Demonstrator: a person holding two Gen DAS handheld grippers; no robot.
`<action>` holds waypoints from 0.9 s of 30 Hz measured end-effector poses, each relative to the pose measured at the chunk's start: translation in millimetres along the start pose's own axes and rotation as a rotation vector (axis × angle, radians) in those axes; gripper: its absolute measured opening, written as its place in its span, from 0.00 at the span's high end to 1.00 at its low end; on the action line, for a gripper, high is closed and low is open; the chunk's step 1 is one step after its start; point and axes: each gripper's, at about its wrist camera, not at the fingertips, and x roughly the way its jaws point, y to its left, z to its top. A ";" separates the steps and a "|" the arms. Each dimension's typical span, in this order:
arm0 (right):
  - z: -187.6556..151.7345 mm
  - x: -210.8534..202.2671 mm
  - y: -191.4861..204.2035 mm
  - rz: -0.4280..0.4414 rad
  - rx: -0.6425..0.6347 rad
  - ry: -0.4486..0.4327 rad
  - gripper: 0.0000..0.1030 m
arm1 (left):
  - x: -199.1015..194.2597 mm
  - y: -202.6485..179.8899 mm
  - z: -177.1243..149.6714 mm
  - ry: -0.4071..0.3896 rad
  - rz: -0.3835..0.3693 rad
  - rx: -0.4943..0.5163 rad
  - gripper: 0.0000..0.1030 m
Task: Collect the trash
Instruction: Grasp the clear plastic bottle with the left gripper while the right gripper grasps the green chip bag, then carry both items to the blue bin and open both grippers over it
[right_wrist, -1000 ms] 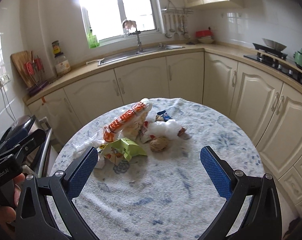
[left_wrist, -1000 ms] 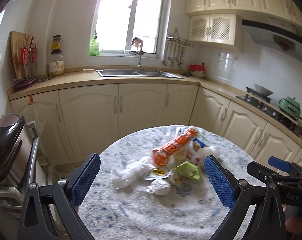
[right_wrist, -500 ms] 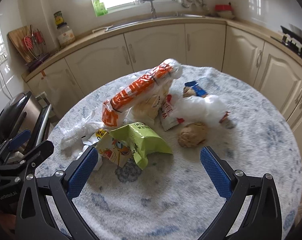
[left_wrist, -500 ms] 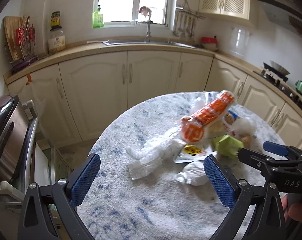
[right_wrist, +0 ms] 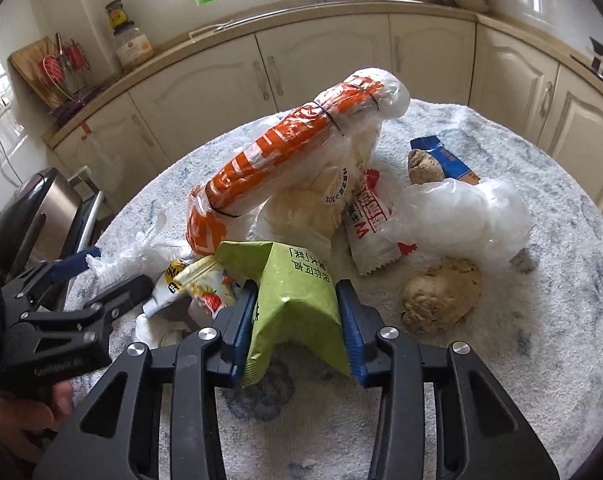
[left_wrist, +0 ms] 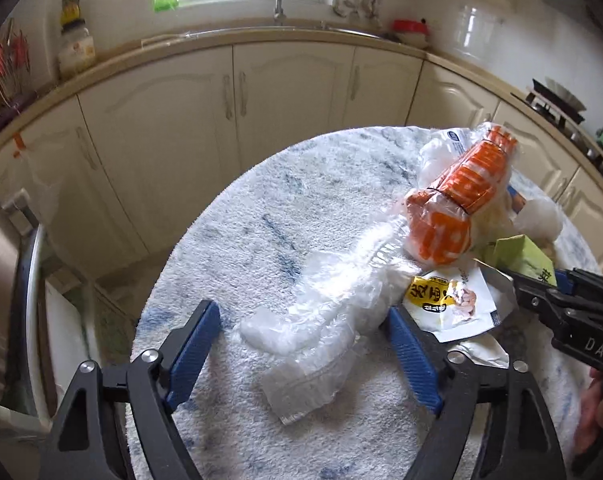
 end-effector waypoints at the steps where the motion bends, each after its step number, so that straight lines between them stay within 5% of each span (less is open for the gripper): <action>1: -0.1 -1.0 0.0 0.005 0.001 -0.003 0.64 | 3.7 0.8 5.6 -0.002 -0.002 0.011 0.27; 7: 0.2 -6.7 2.3 0.012 -0.010 -0.015 0.62 | 19.8 -1.2 26.3 -0.006 -0.014 0.065 0.51; 9: -0.1 -7.6 2.1 0.018 -0.003 -0.021 0.64 | 21.3 -2.7 28.7 -0.011 -0.029 0.073 0.74; 27: -38.7 -85.9 -7.0 0.046 0.028 -0.140 0.68 | -42.3 -30.7 -12.7 -0.153 -0.033 0.076 0.78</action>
